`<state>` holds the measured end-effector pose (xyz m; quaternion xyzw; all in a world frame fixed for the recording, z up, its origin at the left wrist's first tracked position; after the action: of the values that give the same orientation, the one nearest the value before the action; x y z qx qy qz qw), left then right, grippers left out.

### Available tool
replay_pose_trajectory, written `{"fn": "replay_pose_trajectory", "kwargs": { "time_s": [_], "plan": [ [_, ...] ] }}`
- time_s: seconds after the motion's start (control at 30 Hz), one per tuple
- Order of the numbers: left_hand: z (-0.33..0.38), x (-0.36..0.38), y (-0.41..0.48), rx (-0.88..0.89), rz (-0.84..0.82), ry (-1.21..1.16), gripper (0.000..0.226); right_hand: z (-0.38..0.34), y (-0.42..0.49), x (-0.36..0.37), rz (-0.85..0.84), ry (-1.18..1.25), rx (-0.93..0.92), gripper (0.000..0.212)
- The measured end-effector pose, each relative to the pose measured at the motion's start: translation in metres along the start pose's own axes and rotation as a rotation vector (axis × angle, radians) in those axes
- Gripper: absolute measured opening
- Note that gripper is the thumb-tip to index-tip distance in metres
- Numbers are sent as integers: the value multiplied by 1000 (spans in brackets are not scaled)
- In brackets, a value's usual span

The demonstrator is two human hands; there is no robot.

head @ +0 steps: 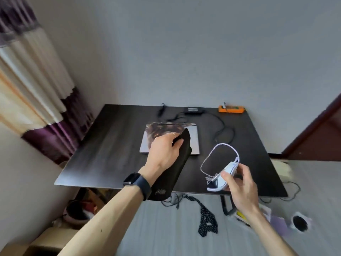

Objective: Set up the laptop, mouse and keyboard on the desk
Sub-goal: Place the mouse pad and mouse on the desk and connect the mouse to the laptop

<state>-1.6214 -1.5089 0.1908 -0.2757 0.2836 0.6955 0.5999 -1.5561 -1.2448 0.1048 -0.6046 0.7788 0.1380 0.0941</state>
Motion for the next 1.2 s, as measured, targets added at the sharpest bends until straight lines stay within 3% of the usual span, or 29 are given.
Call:
{"fn": "replay_pose_trajectory", "kwargs": {
  "time_s": [0.23, 0.4, 0.63, 0.9, 1.2],
  "plan": [
    [113, 141, 22, 10, -177, -138, 29, 52, 43, -135, 162, -27, 67, 36],
    [151, 221, 51, -28, -223, -252, 35, 79, 65, -205, 283, -70, 108, 30],
    [75, 293, 93, -315, -219, -231, 34, 113, 93, -222, 237, -156, 158, 30],
    [-16, 344, 120, -497, -302, -31, 27, 140, 128, -168, 40, -239, 172, 41],
    [-96, 378, 136, -745, -480, 120, 56, 191, 187, -96, -201, -373, 262, 60]
  ]
}}
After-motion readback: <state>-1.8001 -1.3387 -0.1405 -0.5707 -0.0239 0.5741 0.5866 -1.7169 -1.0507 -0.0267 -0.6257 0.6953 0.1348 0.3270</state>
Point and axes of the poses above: each hand's wrist, its own y-axis towards the middle knuckle, its own x-axis out of the palm, z = x × y, the point moved 8 cm from there along y, towards the middle knuckle, and after that the axes turned 7 degrees about -x, right-handed, at the moved point
